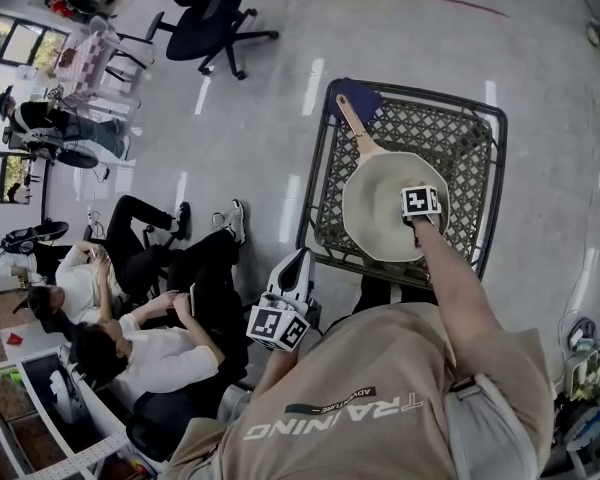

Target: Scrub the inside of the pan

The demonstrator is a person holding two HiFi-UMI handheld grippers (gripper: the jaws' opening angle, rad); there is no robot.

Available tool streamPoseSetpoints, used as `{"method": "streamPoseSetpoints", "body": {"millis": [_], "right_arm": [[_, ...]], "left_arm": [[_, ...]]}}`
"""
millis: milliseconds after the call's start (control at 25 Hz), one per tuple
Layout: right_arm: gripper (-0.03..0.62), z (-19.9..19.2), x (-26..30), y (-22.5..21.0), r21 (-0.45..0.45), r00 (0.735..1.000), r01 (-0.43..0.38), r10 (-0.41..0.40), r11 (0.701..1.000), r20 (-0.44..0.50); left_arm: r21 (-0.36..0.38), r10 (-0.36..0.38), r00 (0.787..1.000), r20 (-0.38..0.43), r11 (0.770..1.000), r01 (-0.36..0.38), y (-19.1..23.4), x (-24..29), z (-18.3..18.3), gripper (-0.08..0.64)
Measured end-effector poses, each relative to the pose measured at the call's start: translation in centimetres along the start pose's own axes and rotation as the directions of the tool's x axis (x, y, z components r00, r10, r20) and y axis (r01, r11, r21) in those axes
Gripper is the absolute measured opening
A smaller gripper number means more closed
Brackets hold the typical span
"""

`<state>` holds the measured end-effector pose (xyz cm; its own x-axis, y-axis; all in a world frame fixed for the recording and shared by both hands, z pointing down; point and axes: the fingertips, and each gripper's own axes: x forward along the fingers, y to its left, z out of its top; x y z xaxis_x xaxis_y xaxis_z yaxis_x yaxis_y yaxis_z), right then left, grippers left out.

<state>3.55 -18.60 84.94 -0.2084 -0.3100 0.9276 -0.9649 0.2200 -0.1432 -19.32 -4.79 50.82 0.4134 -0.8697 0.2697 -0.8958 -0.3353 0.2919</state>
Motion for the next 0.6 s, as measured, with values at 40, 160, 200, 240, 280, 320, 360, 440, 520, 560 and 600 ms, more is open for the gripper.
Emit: {"method": "streamPoseSetpoints", "body": {"millis": [40,160,200,240,280,320,360,440,520,560,600], "right_arm": [[0.094,0.0,0.1,0.1,-0.004,1.0,0.002,-0.002,1.0,-0.001],[0.094,-0.3,0.1,0.0,-0.004,1.0,0.019,-0.019,1.0,-0.013],[0.094,-0.5,0.1,-0.1,-0.003,0.999,0.032,-0.033,0.999,-0.022],[0.094,-0.6,0.1,-0.3,-0.006,0.998,0.054,-0.054,0.999,-0.032],[0.094,-0.6,0.1,-0.5,-0.015,0.996,0.083,-0.084,0.996,-0.042],[0.094,-0.5,0.1,-0.7,-0.029,0.992,0.114,-0.115,0.993,-0.05],[0.094,-0.4,0.1,-0.9,-0.042,0.988,0.14,-0.142,0.989,-0.057],[0.094,-0.6,0.1,-1.2,-0.055,0.983,0.168,-0.172,0.984,-0.064],[0.094,-0.6,-0.3,-1.4,-0.04,0.985,0.158,-0.16,0.987,-0.058],[0.094,-0.4,-0.6,-1.3,-0.027,0.989,0.139,-0.14,0.99,-0.046],[0.094,-0.2,-1.1,-1.0,-0.017,0.993,0.116,-0.116,0.993,-0.031]], "left_arm": [[0.002,-0.003,1.0,-0.004,1.0,0.003,-0.1,0.1,-0.1,0.017],[0.007,-0.016,1.0,-0.016,1.0,0.016,-0.5,0.6,-0.5,0.017],[0.009,-0.022,1.0,-0.019,1.0,0.022,-0.7,0.9,-0.5,0.017],[0.011,-0.028,0.999,-0.02,1.0,0.029,-0.8,1.1,-0.5,0.017],[0.013,-0.035,0.999,-0.02,0.999,0.035,-1.0,1.4,-0.4,0.017],[0.015,-0.042,0.999,-0.02,0.999,0.042,-1.2,1.8,-0.3,0.017],[0.015,-0.05,0.999,-0.021,0.999,0.05,-1.4,2.0,-0.3,0.017],[0.012,-0.068,0.997,-0.024,0.998,0.069,-1.9,2.5,-0.4,0.017],[0.007,-0.085,0.996,-0.025,0.996,0.085,-2.4,2.9,-0.5,0.018],[0.006,-0.09,0.996,-0.023,0.996,0.09,-2.5,3.0,-0.5,0.017],[0.006,-0.094,0.995,-0.021,0.996,0.094,-2.6,3.2,-0.5,0.018]]}}
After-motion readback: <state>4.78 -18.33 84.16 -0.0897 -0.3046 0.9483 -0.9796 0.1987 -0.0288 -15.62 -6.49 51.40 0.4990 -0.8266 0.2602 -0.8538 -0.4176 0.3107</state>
